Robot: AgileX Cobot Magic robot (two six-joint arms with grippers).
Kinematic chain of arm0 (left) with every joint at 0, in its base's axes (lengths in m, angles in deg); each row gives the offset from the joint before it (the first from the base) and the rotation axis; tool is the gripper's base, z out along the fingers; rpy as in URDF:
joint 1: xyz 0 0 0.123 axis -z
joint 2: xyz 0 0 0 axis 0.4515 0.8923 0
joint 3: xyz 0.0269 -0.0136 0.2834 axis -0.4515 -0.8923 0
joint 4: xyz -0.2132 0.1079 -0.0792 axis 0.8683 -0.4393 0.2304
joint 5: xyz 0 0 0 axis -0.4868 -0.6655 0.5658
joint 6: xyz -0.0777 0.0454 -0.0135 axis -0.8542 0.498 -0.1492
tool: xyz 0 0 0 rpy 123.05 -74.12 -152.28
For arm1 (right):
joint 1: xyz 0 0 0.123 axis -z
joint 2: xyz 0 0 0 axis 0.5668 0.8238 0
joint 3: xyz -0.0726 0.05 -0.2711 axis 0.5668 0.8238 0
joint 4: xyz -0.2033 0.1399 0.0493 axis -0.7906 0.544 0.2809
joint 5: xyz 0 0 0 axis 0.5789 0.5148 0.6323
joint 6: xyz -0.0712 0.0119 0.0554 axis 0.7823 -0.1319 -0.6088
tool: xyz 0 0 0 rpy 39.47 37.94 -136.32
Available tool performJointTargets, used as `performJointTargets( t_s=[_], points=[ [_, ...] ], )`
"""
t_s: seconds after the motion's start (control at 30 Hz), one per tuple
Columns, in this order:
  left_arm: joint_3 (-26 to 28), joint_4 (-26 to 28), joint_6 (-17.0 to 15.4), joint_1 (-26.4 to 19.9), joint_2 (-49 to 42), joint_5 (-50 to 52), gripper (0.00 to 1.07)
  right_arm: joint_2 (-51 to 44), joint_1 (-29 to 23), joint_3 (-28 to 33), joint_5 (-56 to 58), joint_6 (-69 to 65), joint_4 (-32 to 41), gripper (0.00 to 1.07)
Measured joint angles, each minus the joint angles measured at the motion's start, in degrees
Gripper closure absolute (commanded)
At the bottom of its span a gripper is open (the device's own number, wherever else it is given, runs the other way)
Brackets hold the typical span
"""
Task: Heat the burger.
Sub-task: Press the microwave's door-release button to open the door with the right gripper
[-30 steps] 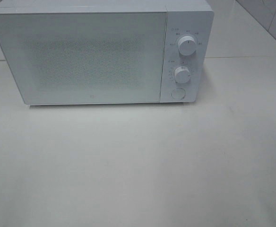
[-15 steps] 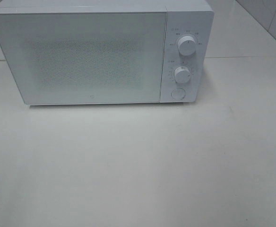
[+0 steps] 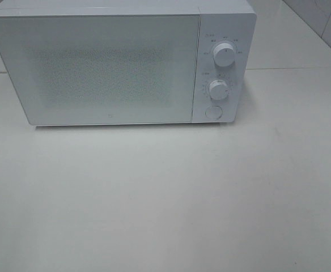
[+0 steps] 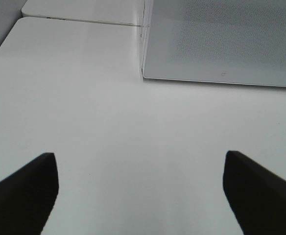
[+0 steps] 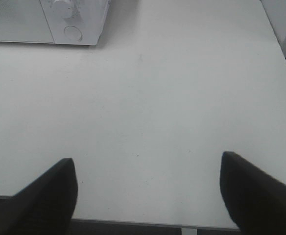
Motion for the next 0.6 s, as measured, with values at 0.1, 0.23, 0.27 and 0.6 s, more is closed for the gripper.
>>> performJointTargets(
  t_s=[0.1, 0.23, 0.27, 0.6],
  points=[
    [0.0, 0.0, 0.0, 0.0, 0.0, 0.0, 0.23, -0.97, 1.66, 1.83, -0.17, 0.0, 0.06, 0.32],
    [0.0, 0.0, 0.0, 0.0, 0.0, 0.0, 0.23, -0.97, 1.89, 2.12, -1.72, 0.0, 0.17, 0.32],
    [0.0, 0.0, 0.0, 0.0, 0.0, 0.0, 0.23, -0.97, 1.89, 2.52, -3.61, 0.0, 0.34, 0.32],
    [0.0, 0.0, 0.0, 0.0, 0.0, 0.0, 0.23, -0.97, 1.89, 5.16, -11.69, 0.0, 1.15, 0.32]
  ],
)
